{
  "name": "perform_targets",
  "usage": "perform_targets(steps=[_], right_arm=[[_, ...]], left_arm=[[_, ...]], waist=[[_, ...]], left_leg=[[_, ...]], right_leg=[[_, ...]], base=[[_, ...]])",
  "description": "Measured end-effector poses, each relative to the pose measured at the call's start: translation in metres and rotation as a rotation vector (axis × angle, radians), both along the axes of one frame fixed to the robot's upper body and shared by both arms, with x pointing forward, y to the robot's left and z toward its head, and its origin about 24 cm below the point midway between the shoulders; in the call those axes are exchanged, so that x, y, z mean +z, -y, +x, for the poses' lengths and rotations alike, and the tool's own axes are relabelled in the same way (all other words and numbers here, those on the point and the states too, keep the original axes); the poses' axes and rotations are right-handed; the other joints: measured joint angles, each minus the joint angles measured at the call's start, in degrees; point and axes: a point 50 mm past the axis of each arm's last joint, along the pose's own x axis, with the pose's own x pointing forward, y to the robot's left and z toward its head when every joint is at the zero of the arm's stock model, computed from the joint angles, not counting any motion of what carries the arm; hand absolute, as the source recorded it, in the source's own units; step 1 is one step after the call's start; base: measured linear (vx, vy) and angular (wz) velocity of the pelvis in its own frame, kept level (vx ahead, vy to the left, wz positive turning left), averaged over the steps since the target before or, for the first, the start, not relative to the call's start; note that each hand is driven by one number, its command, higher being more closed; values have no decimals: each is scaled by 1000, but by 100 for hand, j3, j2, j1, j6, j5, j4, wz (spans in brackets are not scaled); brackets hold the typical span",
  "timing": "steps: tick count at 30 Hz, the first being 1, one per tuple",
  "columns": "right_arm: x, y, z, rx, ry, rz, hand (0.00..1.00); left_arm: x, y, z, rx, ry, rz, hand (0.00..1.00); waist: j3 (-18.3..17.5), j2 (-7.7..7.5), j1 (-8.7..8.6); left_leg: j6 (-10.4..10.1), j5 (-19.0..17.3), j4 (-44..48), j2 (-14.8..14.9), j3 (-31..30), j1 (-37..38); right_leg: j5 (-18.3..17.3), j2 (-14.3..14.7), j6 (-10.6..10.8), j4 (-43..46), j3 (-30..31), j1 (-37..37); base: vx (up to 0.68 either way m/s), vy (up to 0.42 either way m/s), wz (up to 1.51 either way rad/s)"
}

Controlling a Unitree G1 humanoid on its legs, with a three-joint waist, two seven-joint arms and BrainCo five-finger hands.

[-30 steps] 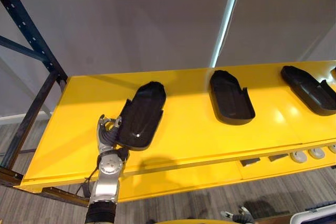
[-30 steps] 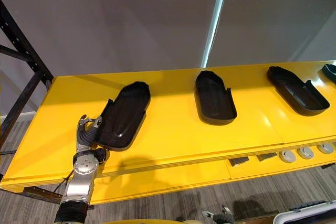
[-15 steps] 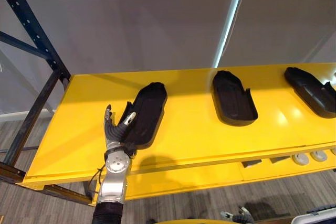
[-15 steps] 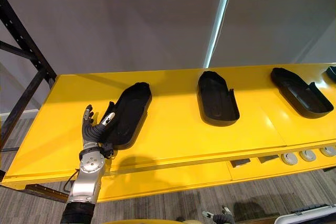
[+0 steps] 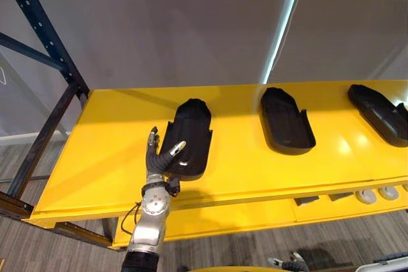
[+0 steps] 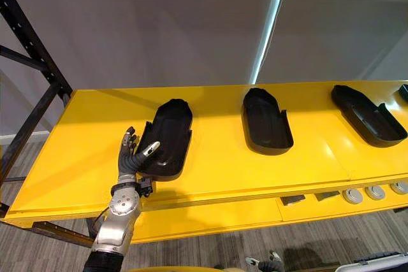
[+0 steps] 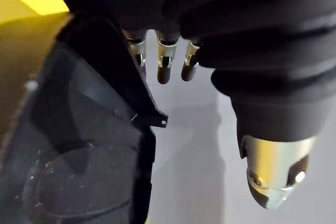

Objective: Walk over and take plastic housings, then place them on the shelf

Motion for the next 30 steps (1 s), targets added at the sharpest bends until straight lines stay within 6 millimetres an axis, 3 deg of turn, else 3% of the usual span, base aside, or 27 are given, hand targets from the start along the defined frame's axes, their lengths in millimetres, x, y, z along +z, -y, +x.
perform_targets(steps=[8, 11, 12, 22, 30], right_arm=[[-1, 1, -8, 0, 1, -4, 0], [-1, 1, -10, 4, 1, -5, 0], [-1, 1, -10, 5, 0, -5, 0], [-1, 2, -8, 48, 6, -17, 0], [-1, 2, -8, 50, 4, -32, 0]], left_arm=[[73, 23, -12, -70, 364, 175, 0], [85, 30, -24, -105, 448, 208, 0], [85, 32, -29, -118, 453, 211, 100], [52, 58, -69, -372, 326, 228, 100], [19, 50, -80, -412, 173, 288, 100]], waist=[[-28, -7, -6], [-47, -2, -2], [-51, -4, -2], [-75, 18, 26], [-105, 37, 34]], left_leg=[[-1, -1, 1, 7, -43, -79], [1, 0, 1, 7, -78, -134], [0, 0, 1, 7, -88, -133], [0, 15, 1, 0, -116, -182], [34, 36, 0, -46, -235, -139]], right_leg=[[0, 1, -1, 57, 22, -50], [-1, 2, -1, 111, 1, -120], [-1, 2, -1, 119, -4, -119], [-35, -2, 22, 210, -31, -204], [-100, -46, 96, 207, -183, -157]], base=[[0, 0, 0], [-7, -10, 4], [-16, -17, 6], [-21, -11, 2], [-1, -4, 7]])
